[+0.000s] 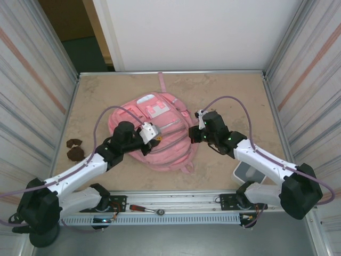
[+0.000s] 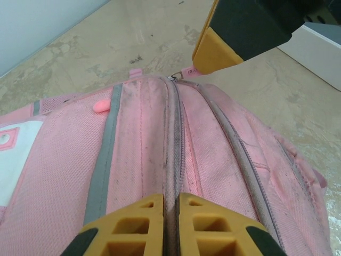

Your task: Pack books, pencil case, and school supplies into a backpack

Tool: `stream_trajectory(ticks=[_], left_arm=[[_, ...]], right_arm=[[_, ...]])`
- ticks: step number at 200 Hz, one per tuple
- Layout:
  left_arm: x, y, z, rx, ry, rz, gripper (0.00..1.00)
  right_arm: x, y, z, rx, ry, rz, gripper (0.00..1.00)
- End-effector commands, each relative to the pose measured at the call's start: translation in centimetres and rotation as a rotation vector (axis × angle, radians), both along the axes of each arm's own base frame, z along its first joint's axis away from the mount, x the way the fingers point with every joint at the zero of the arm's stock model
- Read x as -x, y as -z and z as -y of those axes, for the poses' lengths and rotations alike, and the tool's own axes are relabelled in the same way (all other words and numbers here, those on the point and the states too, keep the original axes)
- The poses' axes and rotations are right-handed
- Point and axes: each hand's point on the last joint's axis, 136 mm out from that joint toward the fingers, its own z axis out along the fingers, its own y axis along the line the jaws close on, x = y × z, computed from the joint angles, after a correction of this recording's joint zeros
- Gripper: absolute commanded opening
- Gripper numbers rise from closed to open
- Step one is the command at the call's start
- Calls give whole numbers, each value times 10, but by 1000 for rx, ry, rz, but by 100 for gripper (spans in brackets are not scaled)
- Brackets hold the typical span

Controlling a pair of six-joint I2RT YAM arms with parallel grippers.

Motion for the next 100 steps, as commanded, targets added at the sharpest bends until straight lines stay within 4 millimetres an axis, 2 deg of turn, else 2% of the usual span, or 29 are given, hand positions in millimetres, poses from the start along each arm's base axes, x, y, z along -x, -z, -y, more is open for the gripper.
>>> stream_trajectory(ticks=[1, 21, 51, 74, 100], left_arm=[[-14, -26, -8, 51, -68, 62, 26], [-11, -24, -2, 23, -48, 2, 42], [-9, -21, 14, -78, -46, 35, 56], [-11, -19, 30, -147, -34, 66, 60], [-20, -8, 45, -217, -33, 64, 61]], right_arm=[[-7, 4, 10, 40, 54, 8, 0], [-4, -1, 3, 10, 27, 20, 0], [-2, -6, 1, -12, 19, 33, 0], [0, -5, 1, -21, 18, 33, 0], [1, -4, 2, -22, 20, 32, 0]])
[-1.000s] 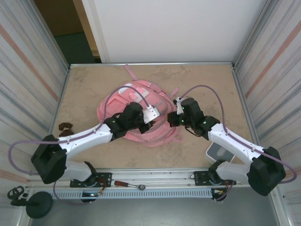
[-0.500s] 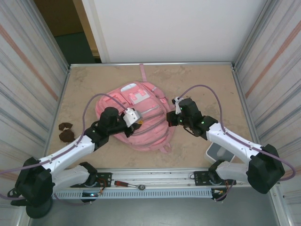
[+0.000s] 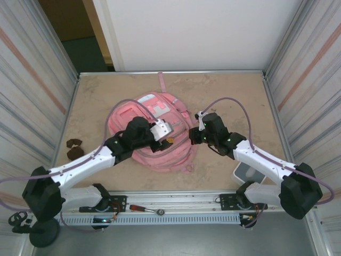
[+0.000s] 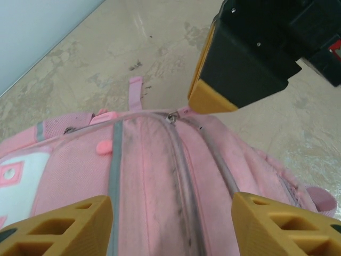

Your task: Pack books, pencil case, and school supplies into a backpack

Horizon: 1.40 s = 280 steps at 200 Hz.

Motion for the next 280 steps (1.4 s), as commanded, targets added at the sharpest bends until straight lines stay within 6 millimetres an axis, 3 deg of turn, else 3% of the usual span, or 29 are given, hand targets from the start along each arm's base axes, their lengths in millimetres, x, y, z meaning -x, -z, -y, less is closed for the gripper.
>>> stream_trajectory(ticks=[1, 51, 83, 120, 167, 203, 240, 280], left_arm=[[-14, 8, 4, -98, -38, 32, 61], [-24, 33, 26, -221, -13, 35, 56], [-28, 38, 25, -244, -24, 41, 30], [-13, 27, 26, -165, 46, 68, 0], [23, -11, 25, 77, 228, 95, 0], [51, -29, 23, 149, 356, 115, 0], [62, -35, 22, 186, 410, 156, 0], [53, -31, 27, 172, 398, 157, 0]], right_arm=[[-2, -13, 1, -28, 21, 40, 0], [0, -13, 4, -26, 24, 46, 0], [-1, -8, 8, -5, 35, 44, 0], [-5, -3, 21, 37, 66, 43, 0], [-6, -1, 25, 41, 81, 38, 0], [-11, 5, 35, 73, 139, 22, 0], [-22, 6, 35, 60, 177, 1, 0], [-29, 10, 20, 55, 142, -42, 3]])
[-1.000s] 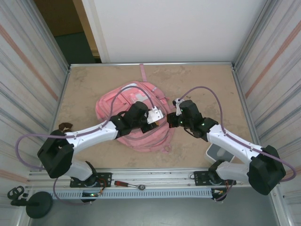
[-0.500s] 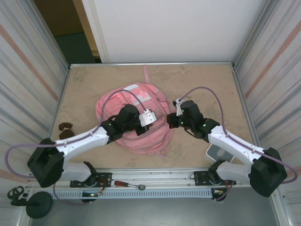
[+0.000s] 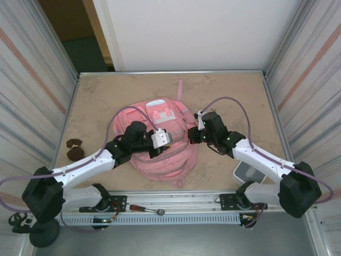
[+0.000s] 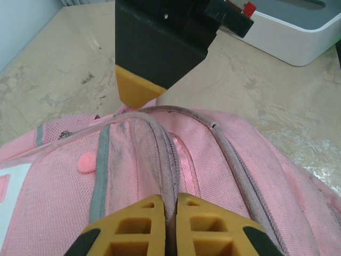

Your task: Pack books, pencil case, and school supplies into a backpack

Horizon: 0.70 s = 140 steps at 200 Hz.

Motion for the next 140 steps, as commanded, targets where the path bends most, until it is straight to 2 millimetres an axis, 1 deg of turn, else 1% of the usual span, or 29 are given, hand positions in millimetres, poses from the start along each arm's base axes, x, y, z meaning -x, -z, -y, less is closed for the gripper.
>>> stream_trajectory(ticks=[1, 14, 25, 45, 60, 74, 86, 105, 115, 140], left_arm=[[20, -49, 23, 155, 168, 107, 0], [14, -46, 24, 145, 151, 105, 0], [10, -45, 24, 139, 133, 108, 0], [1, -44, 23, 138, 86, 119, 0], [-4, -44, 22, 148, 66, 124, 0], [-6, -43, 23, 152, 56, 119, 0], [-7, -42, 24, 151, 53, 114, 0], [-9, -39, 25, 142, 47, 102, 0], [-9, -38, 25, 137, 46, 97, 0], [-10, -35, 23, 126, 32, 85, 0]], right_arm=[[-26, 10, 26, 78, 147, -6, 3], [-25, 9, 29, 85, 148, -7, 9], [-22, 6, 35, 86, 152, -2, 18], [-16, 7, 55, 80, 189, -17, 33], [-14, 16, 74, 52, 236, -70, 39], [-13, 29, 85, -1, 267, -145, 42], [-12, 39, 84, -57, 260, -212, 43], [-15, 50, 74, -129, 237, -286, 45], [-17, 52, 68, -161, 218, -311, 46], [-28, 51, 51, -240, 179, -343, 47]])
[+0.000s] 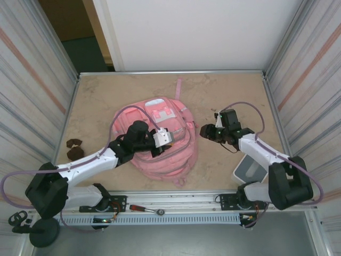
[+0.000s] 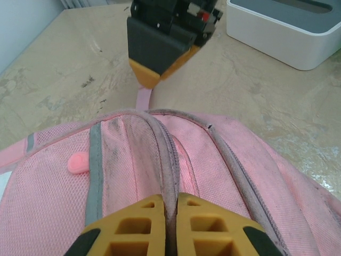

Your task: Pack books, pencil case, and school supplies into a backpack

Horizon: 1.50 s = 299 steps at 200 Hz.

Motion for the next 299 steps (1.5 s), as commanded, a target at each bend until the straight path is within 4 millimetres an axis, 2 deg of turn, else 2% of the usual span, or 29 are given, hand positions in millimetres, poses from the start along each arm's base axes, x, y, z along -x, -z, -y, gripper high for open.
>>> stream_trajectory(ticks=[1, 37, 62, 83, 96, 104, 122, 148, 181, 217, 241, 265, 283, 299], left_arm=[[-3, -40, 15, 113, 34, 88, 0], [-4, -35, 14, 102, 25, 75, 0], [-7, -28, 15, 86, 19, 70, 0], [-13, -18, 16, 59, -2, 62, 0], [-19, -11, 15, 36, -28, 56, 0], [-23, -6, 15, 22, -42, 51, 0], [-31, 3, 15, -10, -72, 43, 0], [-37, 11, 17, -29, -89, 36, 0], [-47, 13, 25, -26, -97, 32, 0], [-76, 20, 35, -63, -176, 4, 1], [-91, 28, 38, -84, -216, -33, 5], [-97, 34, 39, -92, -242, -58, 17], [-100, 30, 34, -92, -281, -70, 34], [-100, 18, 26, -74, -317, -72, 45]], right_arm=[[-6, -11, -25, -152, -51, -22, 47], [-10, -11, -46, -249, -106, -44, 54], [-5, -4, -60, -273, -157, -66, 55], [-3, 3, -72, -291, -185, -91, 51], [-3, 9, -75, -299, -188, -107, 43], [-5, 11, -77, -307, -184, -112, 32], [-10, 13, -75, -308, -164, -111, 12], [-17, 11, -66, -294, -125, -86, 0], [-22, 16, -33, -231, -12, -61, 0], [-17, 19, 9, -140, 122, -26, 0], [-10, 19, 24, -87, 171, 5, 0], [-5, 21, 25, -80, 165, -1, 0], [-1, 21, 25, -62, 146, -7, 12], [1, 14, 33, -9, 148, 19, 30]])
